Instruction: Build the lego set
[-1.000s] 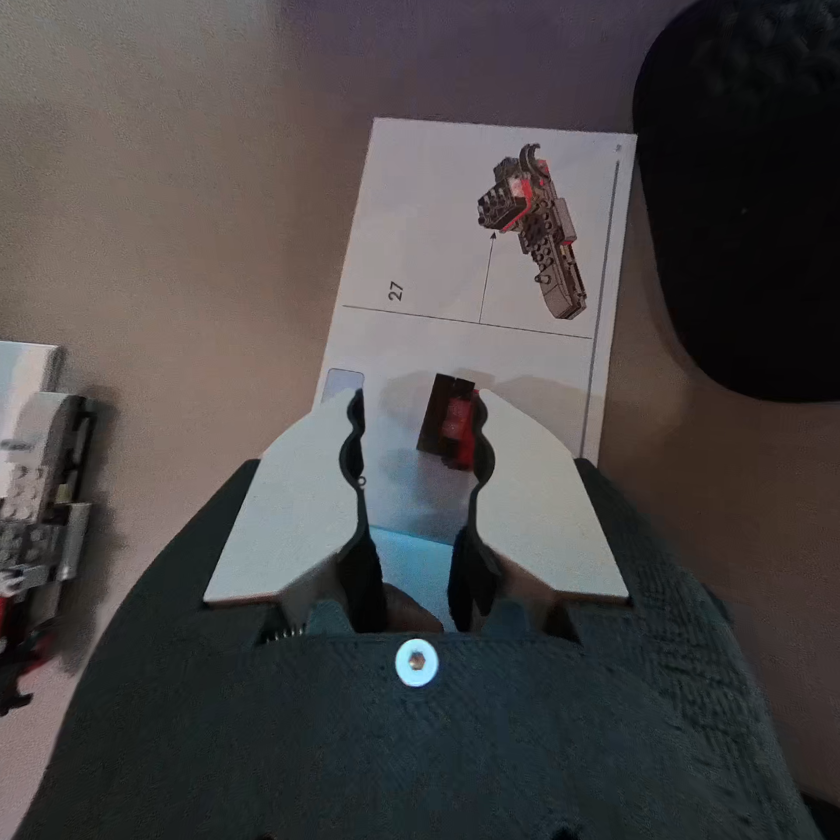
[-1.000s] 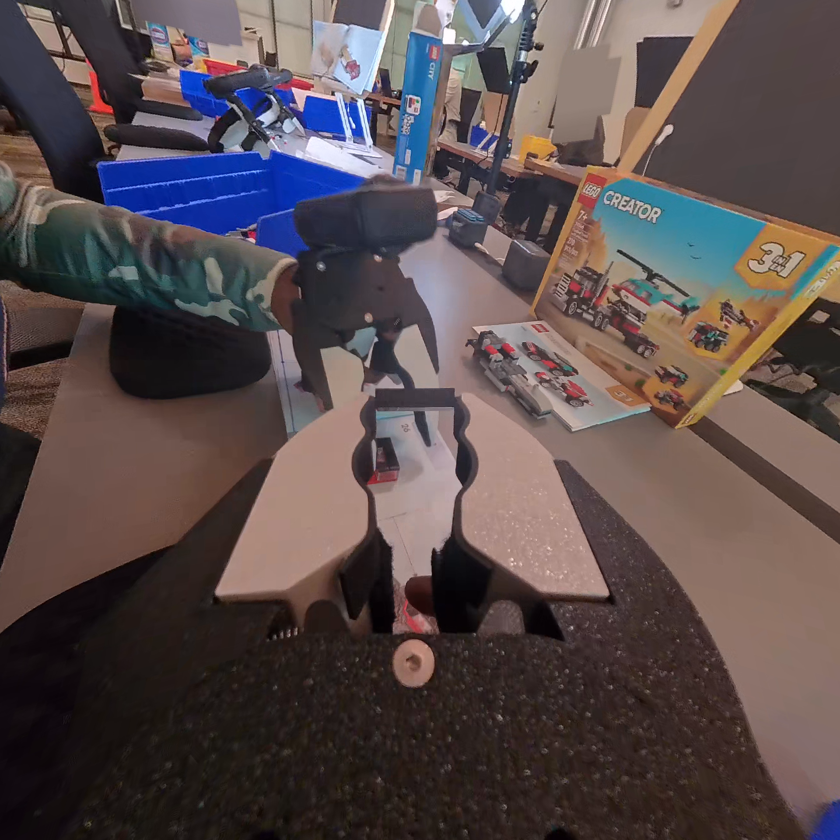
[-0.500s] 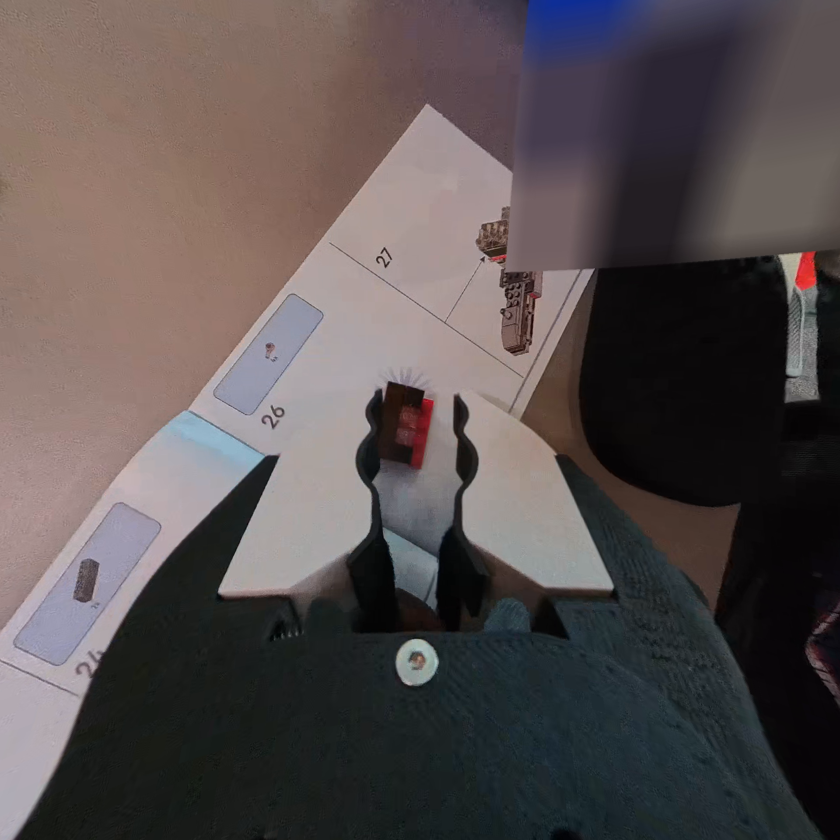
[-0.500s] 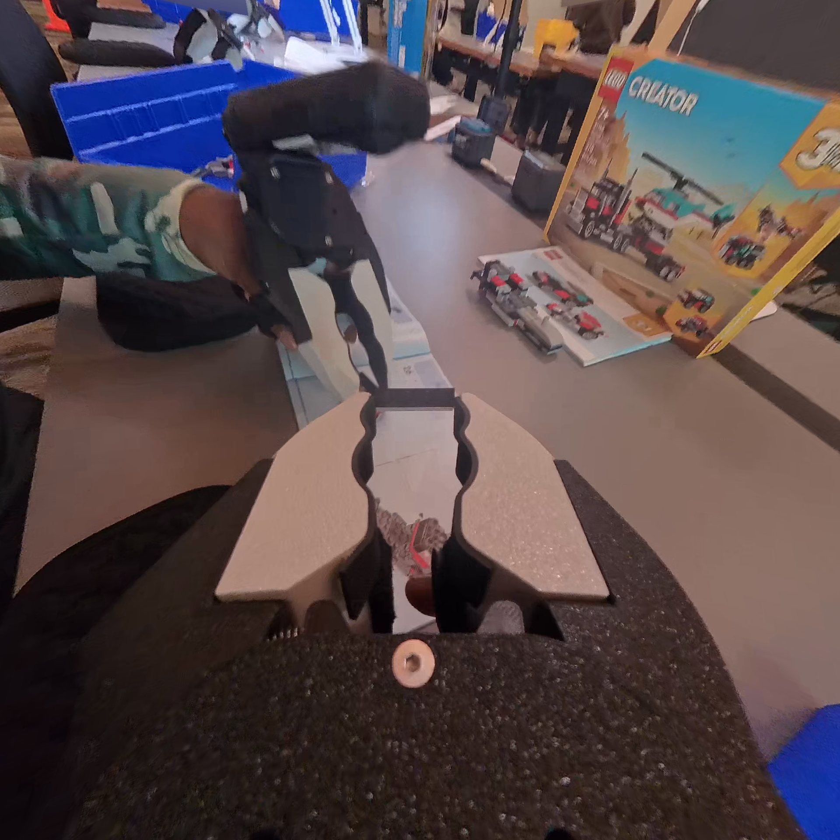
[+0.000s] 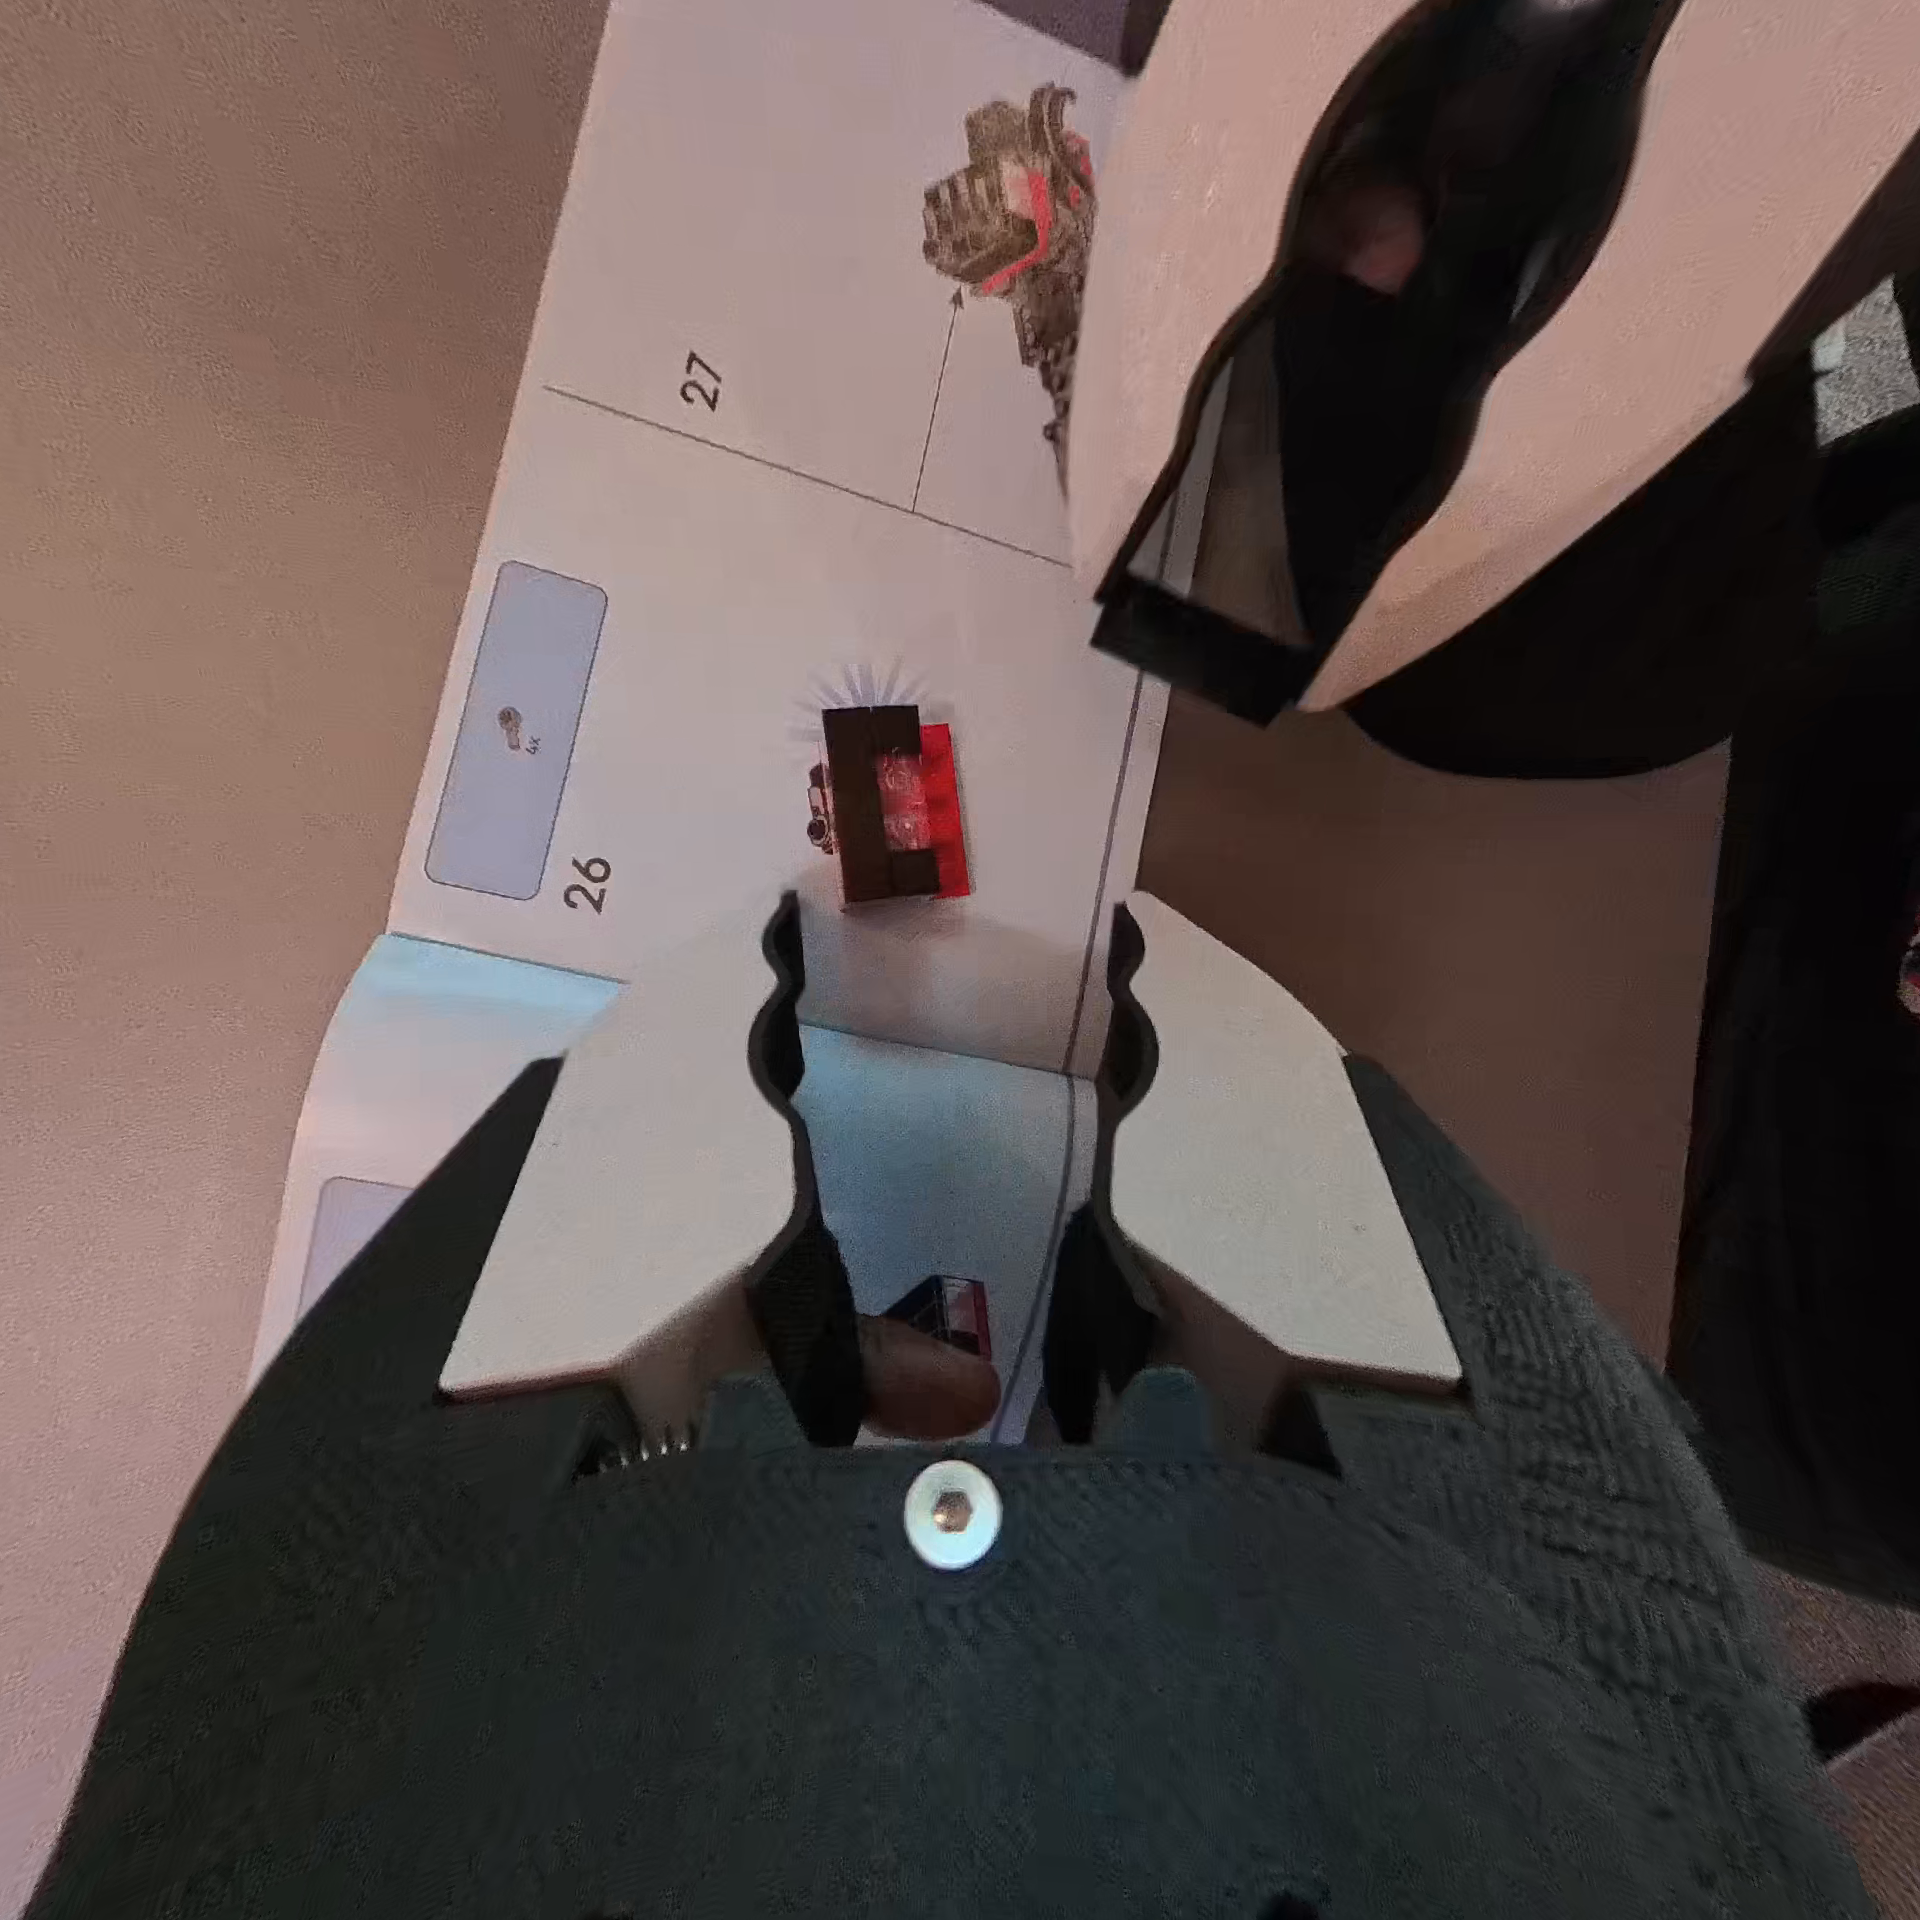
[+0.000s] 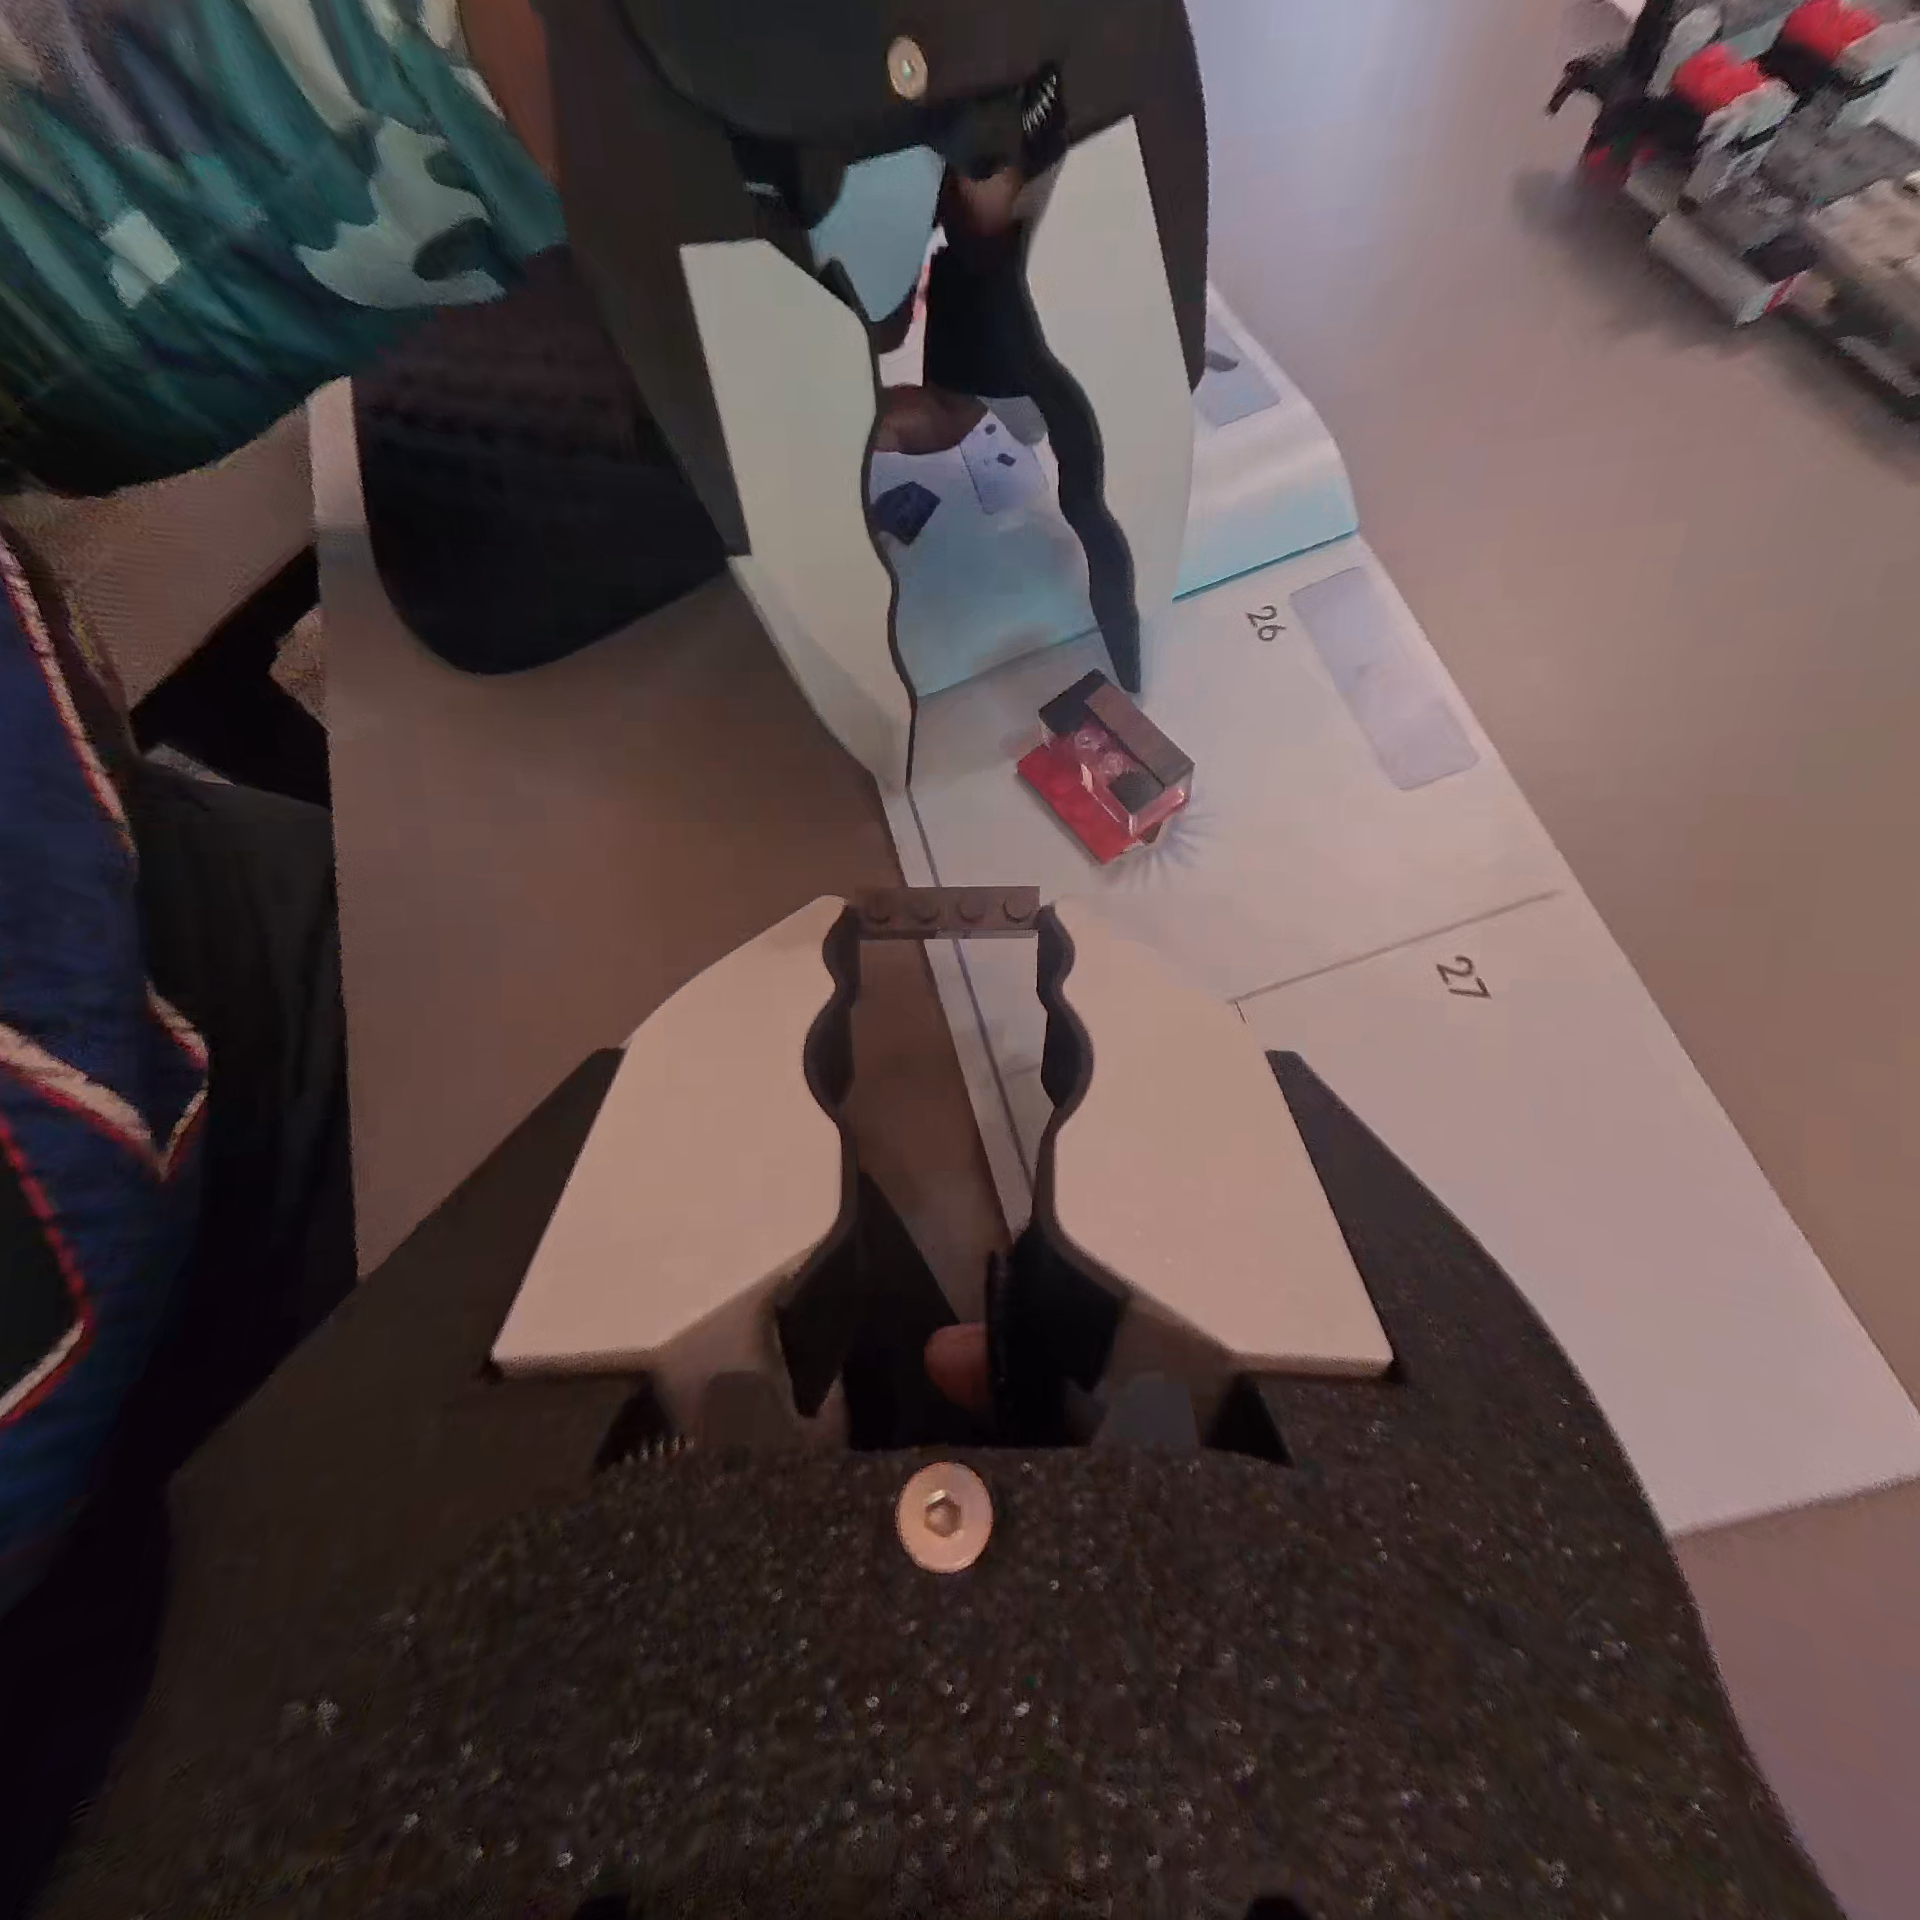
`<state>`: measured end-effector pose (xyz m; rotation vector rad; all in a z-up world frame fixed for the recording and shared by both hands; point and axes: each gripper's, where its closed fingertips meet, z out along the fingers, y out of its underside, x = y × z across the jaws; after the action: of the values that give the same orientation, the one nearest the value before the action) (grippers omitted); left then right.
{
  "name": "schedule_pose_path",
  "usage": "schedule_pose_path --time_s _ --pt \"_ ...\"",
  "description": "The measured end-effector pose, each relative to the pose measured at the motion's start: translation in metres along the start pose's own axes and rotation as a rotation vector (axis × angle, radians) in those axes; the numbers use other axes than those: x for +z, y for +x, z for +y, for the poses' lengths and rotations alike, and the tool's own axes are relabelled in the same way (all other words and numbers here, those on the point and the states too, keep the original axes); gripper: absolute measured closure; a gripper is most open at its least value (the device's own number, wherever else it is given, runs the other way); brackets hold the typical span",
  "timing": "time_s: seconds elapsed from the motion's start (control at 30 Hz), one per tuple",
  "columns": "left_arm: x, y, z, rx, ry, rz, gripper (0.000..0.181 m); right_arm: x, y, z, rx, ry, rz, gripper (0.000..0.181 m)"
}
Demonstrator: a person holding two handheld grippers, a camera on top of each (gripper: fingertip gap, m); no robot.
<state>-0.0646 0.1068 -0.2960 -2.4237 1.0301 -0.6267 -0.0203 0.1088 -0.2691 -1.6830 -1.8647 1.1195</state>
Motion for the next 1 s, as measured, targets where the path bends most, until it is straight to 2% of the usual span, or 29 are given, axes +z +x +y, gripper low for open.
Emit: schedule_pose_path --time_s 0.13,0.33,0.5,0.63,0.7,0.77,0.8,0.87,1.0 --pt "0.001 0.009 0.001 -0.029 0.02 0.017 0.125 0.02 0.009 0.004 0.0 -0.088 0.014 0.149" --pt "0.005 0.037 -0.008 -0.176 0.114 0.101 0.125 0.024 0.024 0.003 -0.011 -0.112 0.025 0.148" --pt "0.003 0.048 -0.016 -0.193 0.244 0.014 0.125 0.016 0.022 0.006 -0.122 -0.134 -0.013 0.148" --pt "-0.034 0.038 -0.009 -0.151 0.45 -0.228 0.129 0.008 0.017 0.004 -0.299 -0.104 -0.036 0.148" --pt "-0.063 0.033 -0.005 -0.139 0.605 -0.379 0.13 0.007 0.016 0.0 -0.373 -0.075 -0.038 0.148" --pt "-0.094 0.038 -0.003 -0.119 0.805 -0.489 0.142 0.007 0.016 -0.006 -0.406 -0.04 -0.049 0.148" --pt "-0.108 0.044 -0.003 -0.106 0.903 -0.504 0.149 0.008 0.016 -0.009 -0.41 -0.023 -0.057 0.148" --pt "-0.125 0.054 0.0 -0.087 1.03 -0.49 0.152 0.009 0.019 -0.012 -0.399 -0.007 -0.066 0.148" --pt "-0.134 0.058 0.002 -0.084 1.105 -0.46 0.149 0.012 0.022 -0.009 -0.391 -0.009 -0.082 0.148"
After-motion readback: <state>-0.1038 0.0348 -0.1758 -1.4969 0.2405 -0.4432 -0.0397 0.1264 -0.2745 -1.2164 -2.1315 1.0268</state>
